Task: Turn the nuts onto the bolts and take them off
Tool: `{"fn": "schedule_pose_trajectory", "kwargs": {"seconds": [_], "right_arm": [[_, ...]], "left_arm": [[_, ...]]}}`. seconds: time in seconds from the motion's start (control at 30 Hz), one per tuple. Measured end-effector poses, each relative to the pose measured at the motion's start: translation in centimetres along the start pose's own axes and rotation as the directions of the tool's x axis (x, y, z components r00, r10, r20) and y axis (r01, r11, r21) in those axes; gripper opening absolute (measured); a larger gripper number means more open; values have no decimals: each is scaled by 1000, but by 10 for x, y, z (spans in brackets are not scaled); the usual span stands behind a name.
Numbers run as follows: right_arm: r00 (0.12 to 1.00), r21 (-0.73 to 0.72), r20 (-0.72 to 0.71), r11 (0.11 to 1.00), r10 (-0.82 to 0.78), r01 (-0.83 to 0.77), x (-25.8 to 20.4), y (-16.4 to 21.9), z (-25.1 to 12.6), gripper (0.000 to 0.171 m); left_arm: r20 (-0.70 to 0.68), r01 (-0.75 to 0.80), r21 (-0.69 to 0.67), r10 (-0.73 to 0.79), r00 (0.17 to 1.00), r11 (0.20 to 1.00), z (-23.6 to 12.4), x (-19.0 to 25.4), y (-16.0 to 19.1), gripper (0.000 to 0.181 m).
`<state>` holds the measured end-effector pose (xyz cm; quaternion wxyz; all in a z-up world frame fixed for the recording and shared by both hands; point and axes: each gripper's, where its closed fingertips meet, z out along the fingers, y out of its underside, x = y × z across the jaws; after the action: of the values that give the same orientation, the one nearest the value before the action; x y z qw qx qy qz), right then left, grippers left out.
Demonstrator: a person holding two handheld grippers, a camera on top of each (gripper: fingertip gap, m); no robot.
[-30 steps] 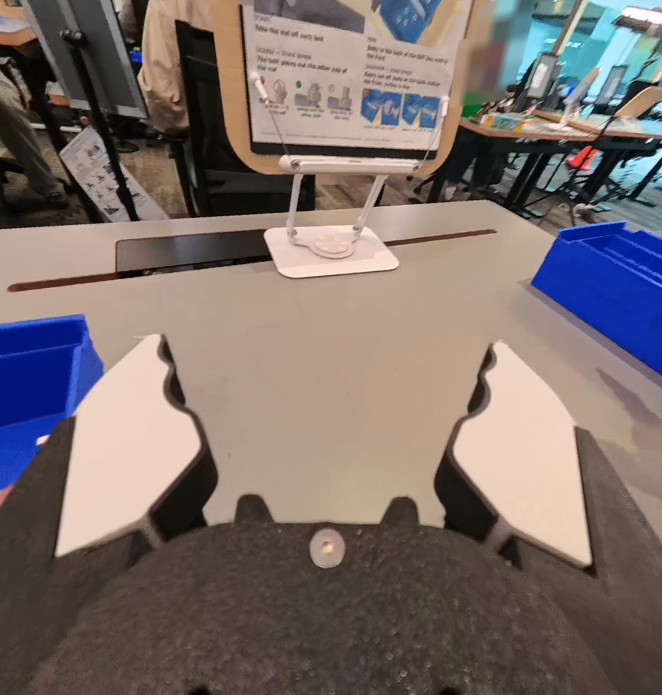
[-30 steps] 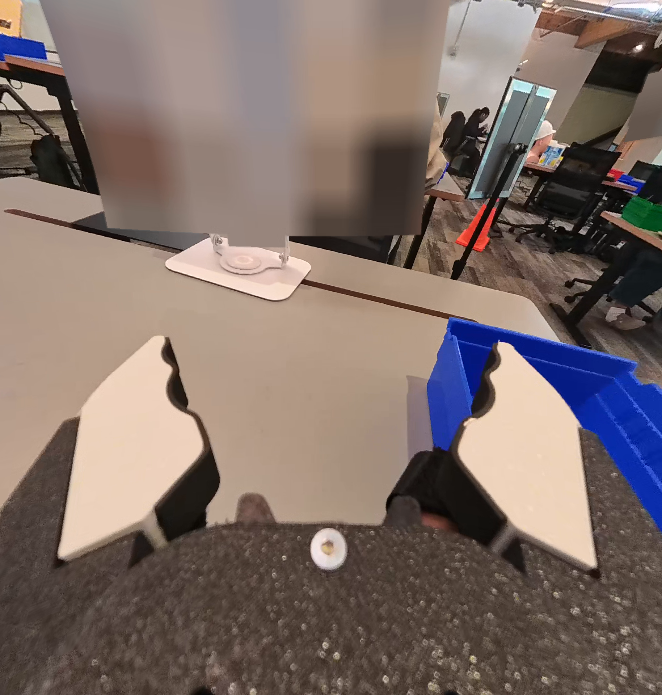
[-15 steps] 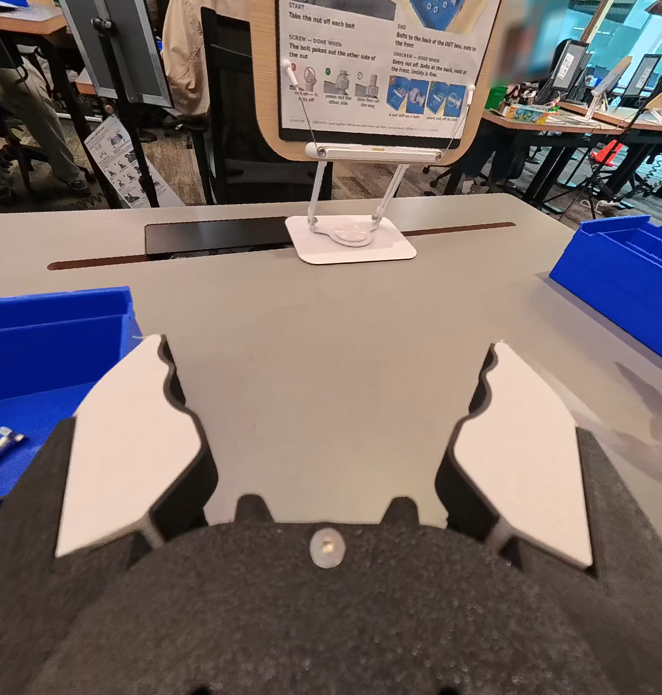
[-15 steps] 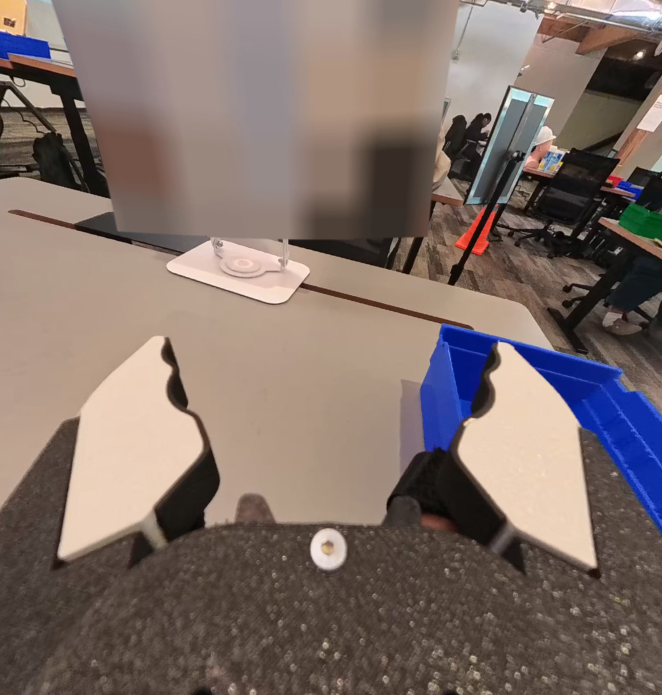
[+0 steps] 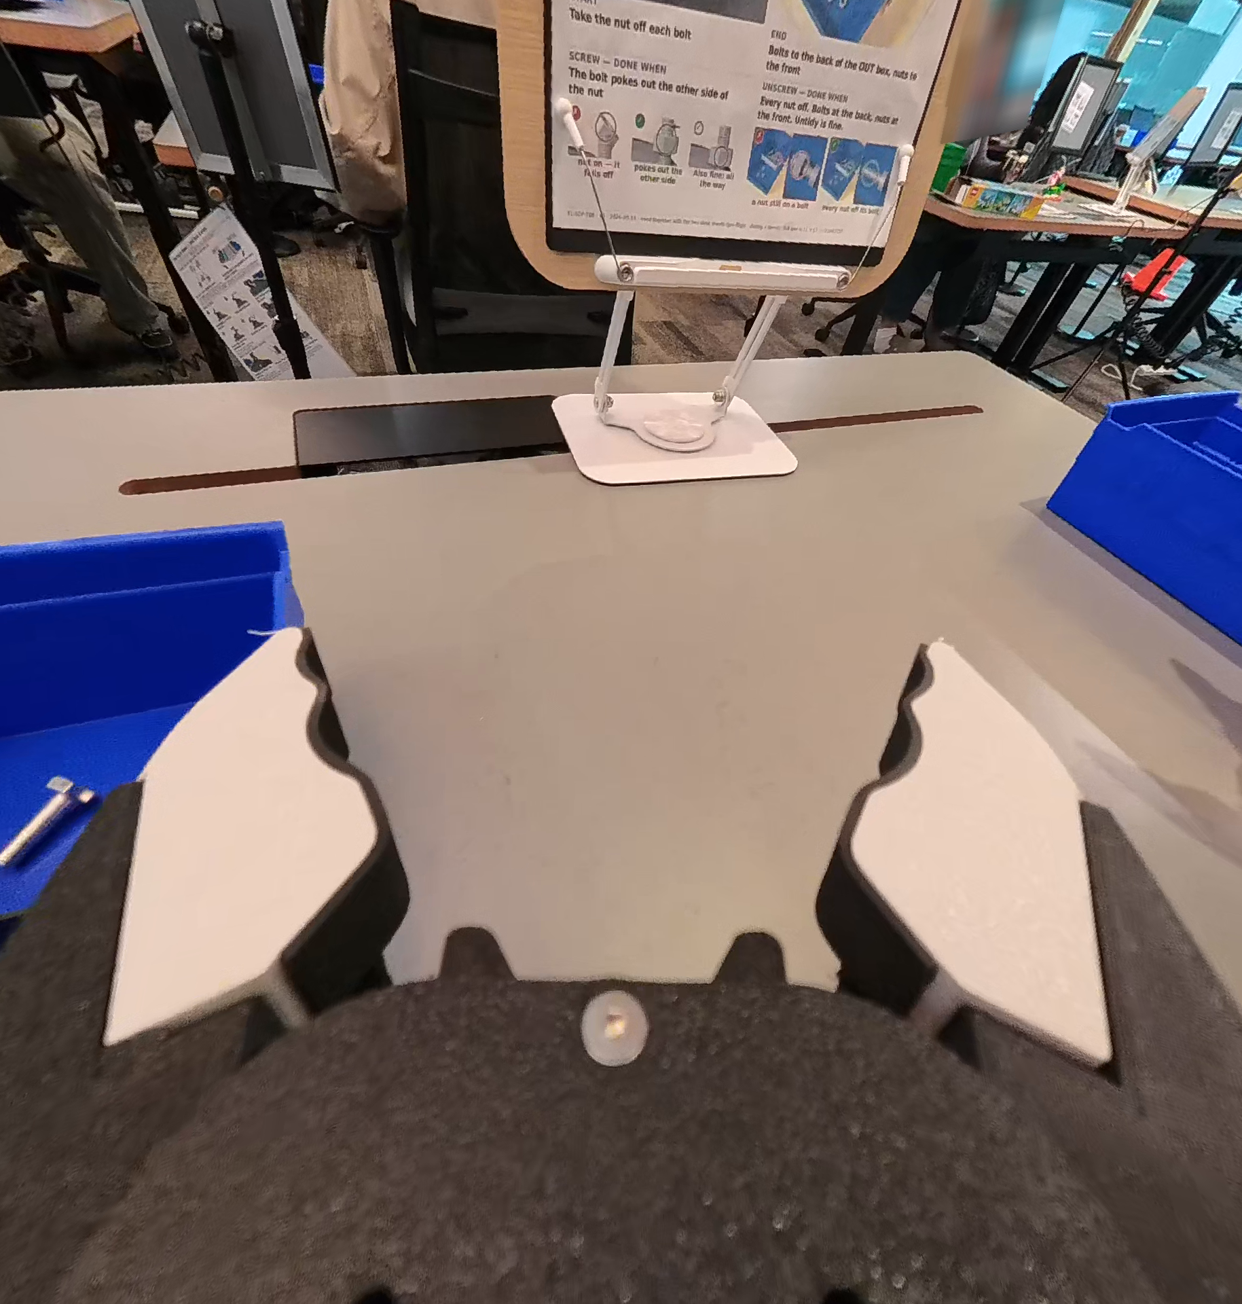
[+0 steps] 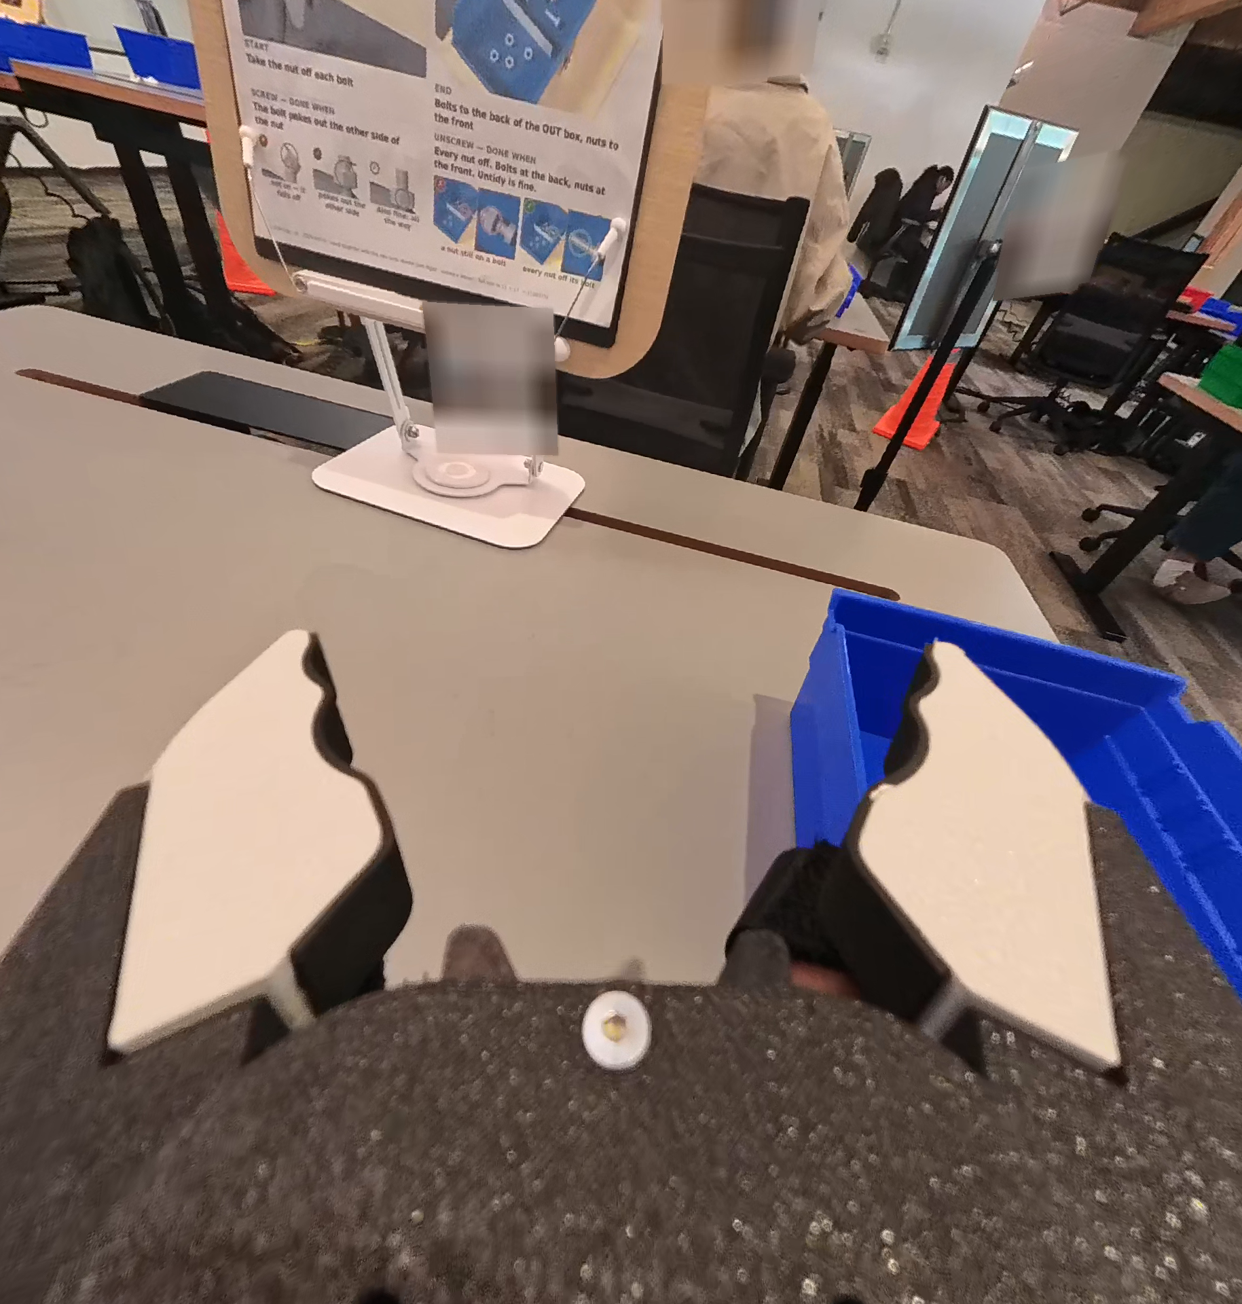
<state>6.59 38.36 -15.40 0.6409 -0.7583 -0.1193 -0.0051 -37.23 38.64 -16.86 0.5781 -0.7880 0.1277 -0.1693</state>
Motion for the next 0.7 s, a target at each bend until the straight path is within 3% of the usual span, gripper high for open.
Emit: {"fn": "schedule_pose_trajectory", "kwargs": {"seconds": [0.27, 0.7], "right_arm": [[999, -40, 41, 999, -7, 9, 5, 3, -2, 146], [997, -78, 76, 997, -9, 15, 18, 5, -3, 146]], "left_arm": [[-5, -17, -32, 17, 1000, 999, -24, -10, -3, 147], [110, -66, -135, 82, 991, 989, -79, -72, -1, 147]]}}
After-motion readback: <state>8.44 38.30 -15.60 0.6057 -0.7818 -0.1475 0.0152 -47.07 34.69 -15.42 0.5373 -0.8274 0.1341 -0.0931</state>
